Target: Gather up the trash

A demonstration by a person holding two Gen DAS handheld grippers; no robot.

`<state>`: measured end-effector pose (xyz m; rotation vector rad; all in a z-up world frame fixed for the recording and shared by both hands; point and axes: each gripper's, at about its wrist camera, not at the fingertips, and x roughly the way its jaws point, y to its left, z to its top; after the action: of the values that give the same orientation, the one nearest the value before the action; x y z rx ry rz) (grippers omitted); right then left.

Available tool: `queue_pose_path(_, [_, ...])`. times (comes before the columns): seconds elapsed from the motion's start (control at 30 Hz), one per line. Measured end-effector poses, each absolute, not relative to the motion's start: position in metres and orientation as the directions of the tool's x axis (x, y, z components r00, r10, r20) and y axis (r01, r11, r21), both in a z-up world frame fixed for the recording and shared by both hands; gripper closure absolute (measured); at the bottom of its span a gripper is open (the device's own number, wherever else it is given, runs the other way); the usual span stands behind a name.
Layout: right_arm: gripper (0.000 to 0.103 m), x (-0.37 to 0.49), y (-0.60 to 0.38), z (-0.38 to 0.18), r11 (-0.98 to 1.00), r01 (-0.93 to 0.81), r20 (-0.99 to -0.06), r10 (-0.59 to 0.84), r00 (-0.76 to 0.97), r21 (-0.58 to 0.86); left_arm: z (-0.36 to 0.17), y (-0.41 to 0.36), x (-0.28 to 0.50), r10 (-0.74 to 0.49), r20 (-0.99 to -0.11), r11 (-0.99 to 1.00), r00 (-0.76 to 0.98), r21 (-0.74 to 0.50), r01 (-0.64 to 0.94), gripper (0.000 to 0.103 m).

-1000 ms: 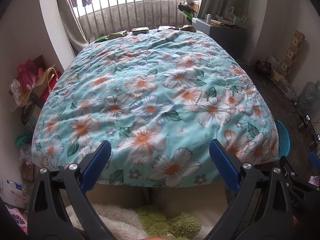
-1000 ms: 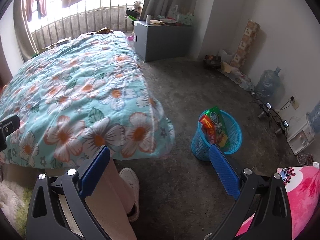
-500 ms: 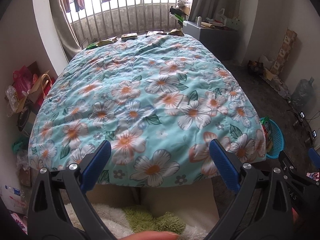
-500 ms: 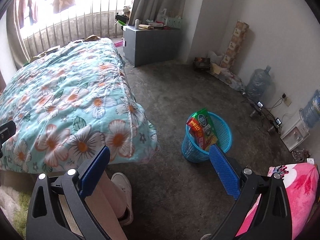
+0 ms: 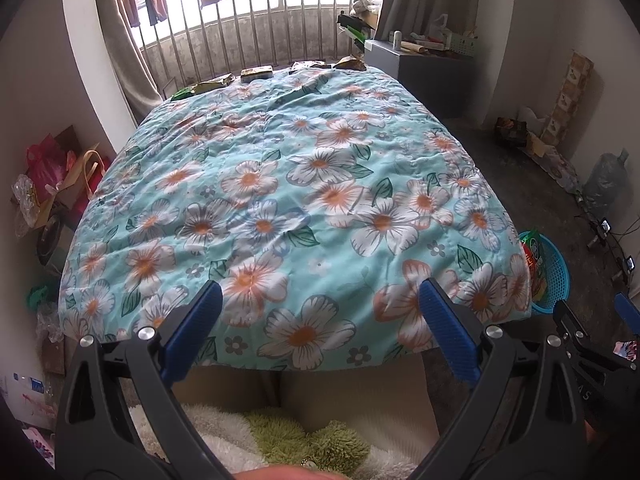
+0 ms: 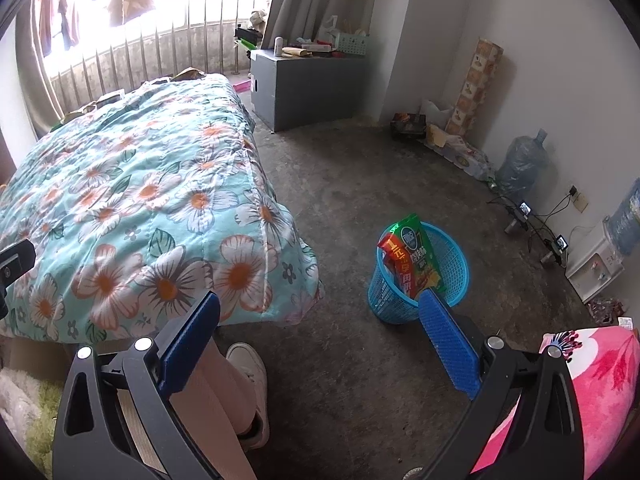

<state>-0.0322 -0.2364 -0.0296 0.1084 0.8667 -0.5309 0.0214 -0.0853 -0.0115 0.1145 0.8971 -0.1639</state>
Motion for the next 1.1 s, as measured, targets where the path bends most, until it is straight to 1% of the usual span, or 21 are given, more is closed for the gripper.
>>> queue_pose_path(1.1, [0.006,-0.033,-0.245,-0.033,0.852,0.507,-0.753,-0.417,0.509,-0.130,-0.015,-0.075,0.028,-0.062,-0.797,0.989,0.600,0.030,0.142,0.009])
